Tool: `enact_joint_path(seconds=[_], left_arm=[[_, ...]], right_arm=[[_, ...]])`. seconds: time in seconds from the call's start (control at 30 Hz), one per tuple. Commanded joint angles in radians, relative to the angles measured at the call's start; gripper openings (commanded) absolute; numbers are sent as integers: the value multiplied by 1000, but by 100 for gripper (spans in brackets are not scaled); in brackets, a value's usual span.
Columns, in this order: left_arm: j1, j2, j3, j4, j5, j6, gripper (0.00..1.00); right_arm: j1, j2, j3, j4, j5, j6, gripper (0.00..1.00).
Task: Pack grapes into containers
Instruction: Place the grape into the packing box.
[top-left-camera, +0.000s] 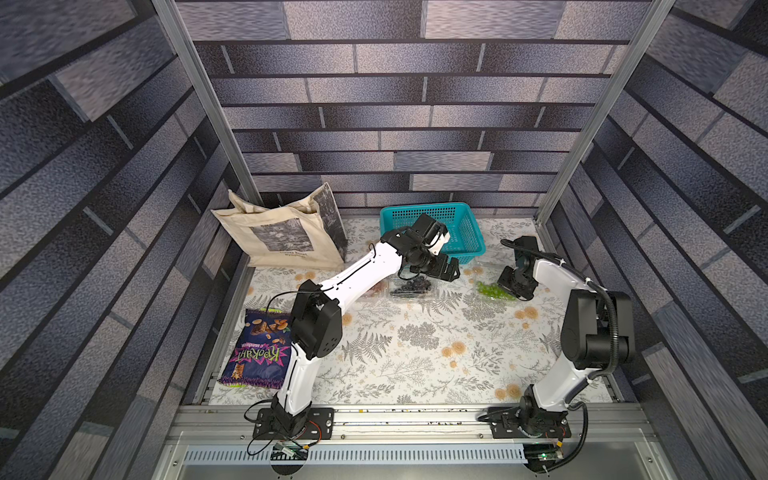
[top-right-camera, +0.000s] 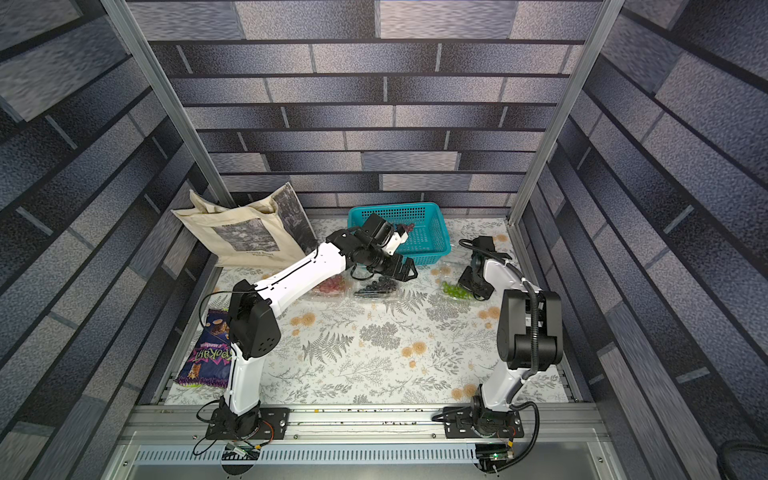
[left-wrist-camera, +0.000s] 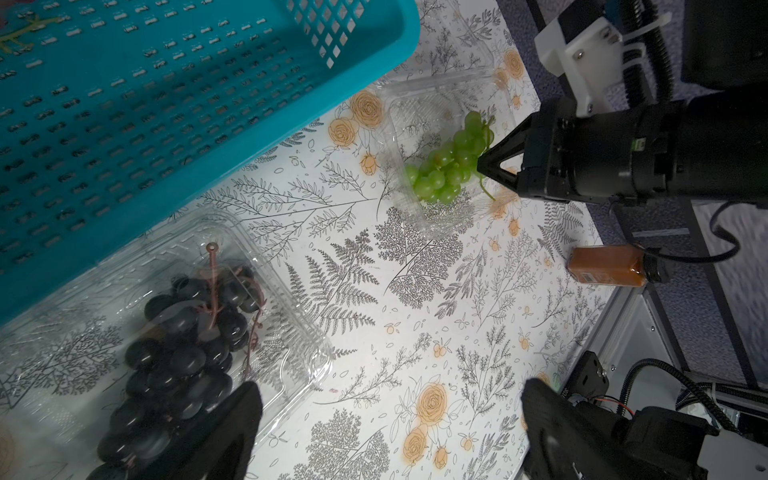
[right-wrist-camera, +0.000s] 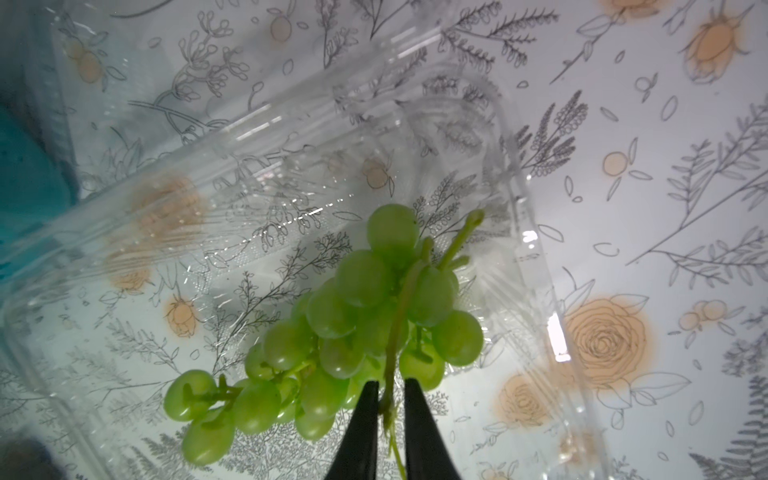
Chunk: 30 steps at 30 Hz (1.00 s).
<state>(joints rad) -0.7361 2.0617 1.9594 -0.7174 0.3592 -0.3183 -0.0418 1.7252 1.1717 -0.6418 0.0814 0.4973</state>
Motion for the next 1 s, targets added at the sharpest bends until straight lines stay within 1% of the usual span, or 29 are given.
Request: enact_joint_path(seconds=[0.0,0.07,0.13,0.23,0.3,0.33,0.37,0.47,0.53,0.6,0.63,0.67,0.73,0.77,0.87,0.9,0.97], left_arm=[[14,-42,4,1,6,-7,100],[17,-36,16,-2,9,-8,100],[19,-33,26,-7,7,-6,100],[26,-35,29,-6,-1,-5,100],[34,-37,31,-7,-5,-5,100],[41,-39,35,-12,-11,-5,100],[48,-41,36,-14,-15,-5,100],[76,-48,46,-28,-29,-6,100],[97,-51,55,-43,-45,-5,100],[120,-56,57,-50,-58,-12,100],[136,-58,56,-52,-64,-18,100],[151,-60,56,-54,-69,-23,100],[178,-60,56,-61,-80,-29,100],[193,-60,56,-63,-82,-30,100],[232,-59,57,-68,-88,-30,100],[249,-57,58,-68,-89,-31,100],[277,-50,65,-75,-88,-32,100]], right_arm=[[-11,-45,30,-7,24,-4,23],[-12,-53,36,-13,26,-8,28],[-14,-59,41,-16,27,-9,30],[-16,-74,42,-17,30,-10,38],[-15,-90,42,-15,28,-10,41],[-15,-102,43,-16,27,-9,45],[-16,-114,43,-16,26,-9,53],[-16,-150,49,-15,16,-8,61],[-16,-174,57,-20,9,-7,71],[-16,-193,71,-24,-1,-1,77],[-14,-206,82,-27,-8,3,83],[-13,-218,91,-25,-21,7,89],[-11,-238,109,-2,-71,16,97],[-7,-243,124,15,-106,26,100],[32,-208,202,24,-182,20,100],[55,-184,244,16,-190,9,100],[113,-128,331,-12,-150,-20,100]])
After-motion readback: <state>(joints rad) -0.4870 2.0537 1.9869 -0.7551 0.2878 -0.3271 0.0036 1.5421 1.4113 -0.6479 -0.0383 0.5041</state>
